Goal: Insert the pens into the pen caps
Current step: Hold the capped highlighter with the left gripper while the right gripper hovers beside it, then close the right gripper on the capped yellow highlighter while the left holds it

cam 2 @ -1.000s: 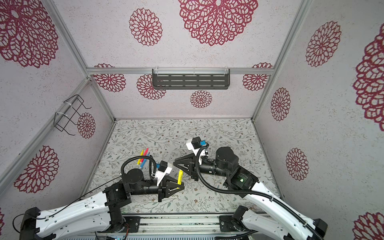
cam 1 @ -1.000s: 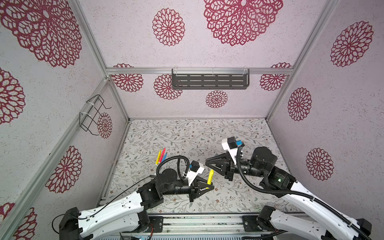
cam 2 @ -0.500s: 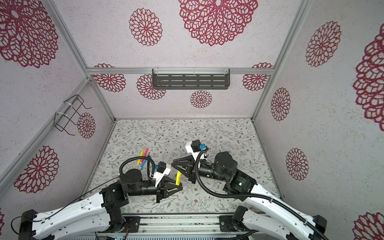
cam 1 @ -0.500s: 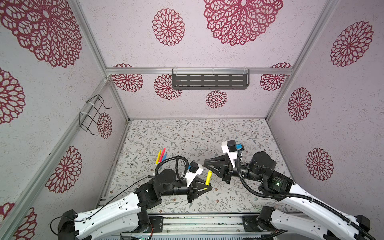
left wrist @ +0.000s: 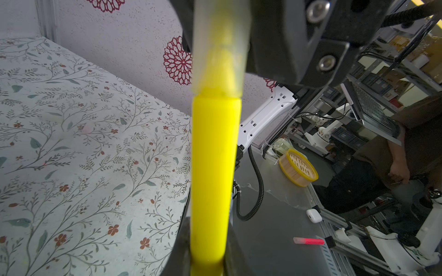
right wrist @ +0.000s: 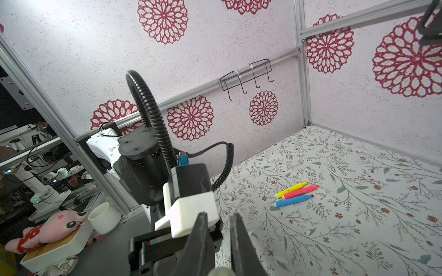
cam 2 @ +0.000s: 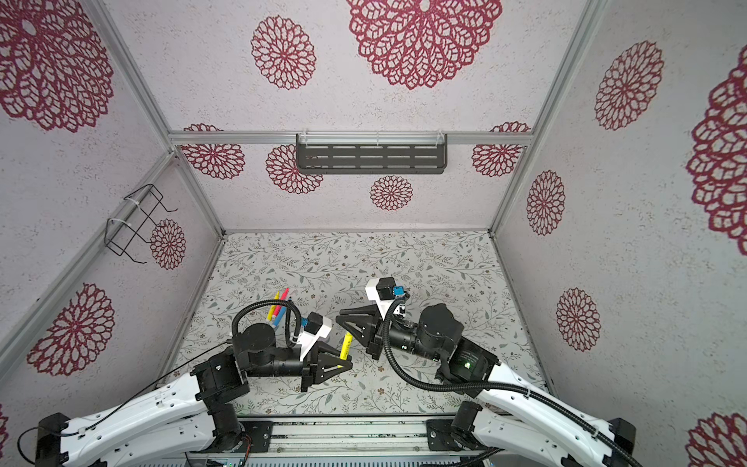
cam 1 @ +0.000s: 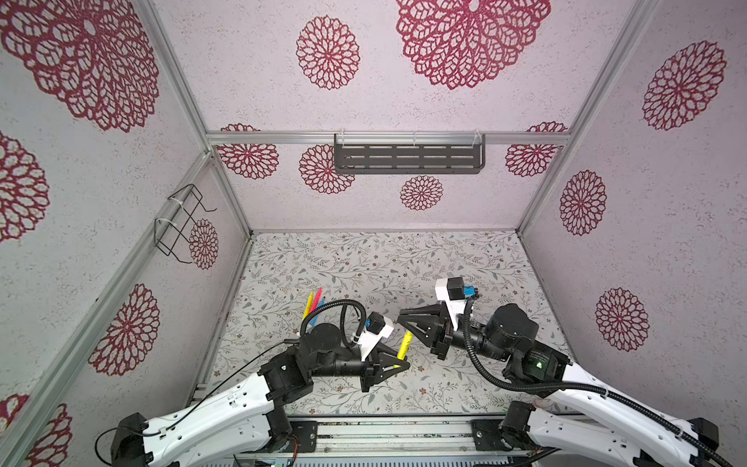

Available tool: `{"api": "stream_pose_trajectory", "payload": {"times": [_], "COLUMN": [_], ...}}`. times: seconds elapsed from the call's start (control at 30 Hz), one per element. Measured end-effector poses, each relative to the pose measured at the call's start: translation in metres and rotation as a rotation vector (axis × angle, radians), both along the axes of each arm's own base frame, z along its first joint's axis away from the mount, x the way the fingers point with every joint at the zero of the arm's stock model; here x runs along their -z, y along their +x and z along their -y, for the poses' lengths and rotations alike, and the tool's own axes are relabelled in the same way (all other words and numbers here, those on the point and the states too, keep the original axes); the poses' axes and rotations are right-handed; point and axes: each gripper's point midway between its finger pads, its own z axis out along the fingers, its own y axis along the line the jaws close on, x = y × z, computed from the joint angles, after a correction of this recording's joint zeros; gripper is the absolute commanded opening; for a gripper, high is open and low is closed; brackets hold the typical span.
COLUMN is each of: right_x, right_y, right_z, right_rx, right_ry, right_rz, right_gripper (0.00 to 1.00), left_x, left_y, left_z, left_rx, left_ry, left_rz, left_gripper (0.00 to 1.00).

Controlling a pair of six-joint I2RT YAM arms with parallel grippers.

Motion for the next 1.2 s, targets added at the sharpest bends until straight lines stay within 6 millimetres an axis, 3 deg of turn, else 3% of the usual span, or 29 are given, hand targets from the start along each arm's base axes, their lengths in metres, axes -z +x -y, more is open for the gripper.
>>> {"api": "stream_pose_trajectory", "payload": {"times": [0.63, 0.7, 0.73, 0.77, 0.83, 0.93, 1.03, 1.2], "right_x": [-0.001, -0.001, -0.002, -0.003, 0.006, 0.04, 0.06, 0.032], "right_y": [0.002, 0.002, 0.002, 0.002, -0.002, -0.015, -0.014, -0.02], "right_z": [-0.003, -0.003, -0.003, -0.003, -0.004, -0.006, 0.004, 0.036], "right_rx": [0.036, 0.036, 0.038, 0.04, 0.023, -0.014, 0.023, 0.077], "right_ry": [0.059, 0.059, 0.057, 0.053, -0.001, -0.133, -0.203, -0.121], "right_rz": [-0.018, -0.021, -0.022, -0.025, -0.04, -0.08, -0.093, -0.043], "right_gripper": [0.0, 0.1, 0.22, 0.42, 0.63, 0.75, 0.79, 0.79], "left_x": [-0.004, -0.004, -0.004, -0.004, -0.015, -0.05, -0.063, -0.052], "left_y": [0.0, 0.0, 0.0, 0.0, 0.009, 0.032, 0.039, 0.046], "left_z": [-0.004, -0.004, -0.004, -0.004, -0.004, -0.011, -0.017, -0.021], "left_rx": [0.036, 0.038, 0.038, 0.038, -0.002, -0.108, -0.162, -0.222], "left_ry": [-0.015, -0.015, -0.015, -0.016, -0.045, -0.131, -0.171, -0.142], "left_rz": [-0.036, -0.036, -0.037, -0.036, -0.021, 0.043, 0.075, 0.07], "left_gripper": [0.0, 0.0, 0.0, 0.0, 0.0, 0.0, 0.0, 0.0]}}
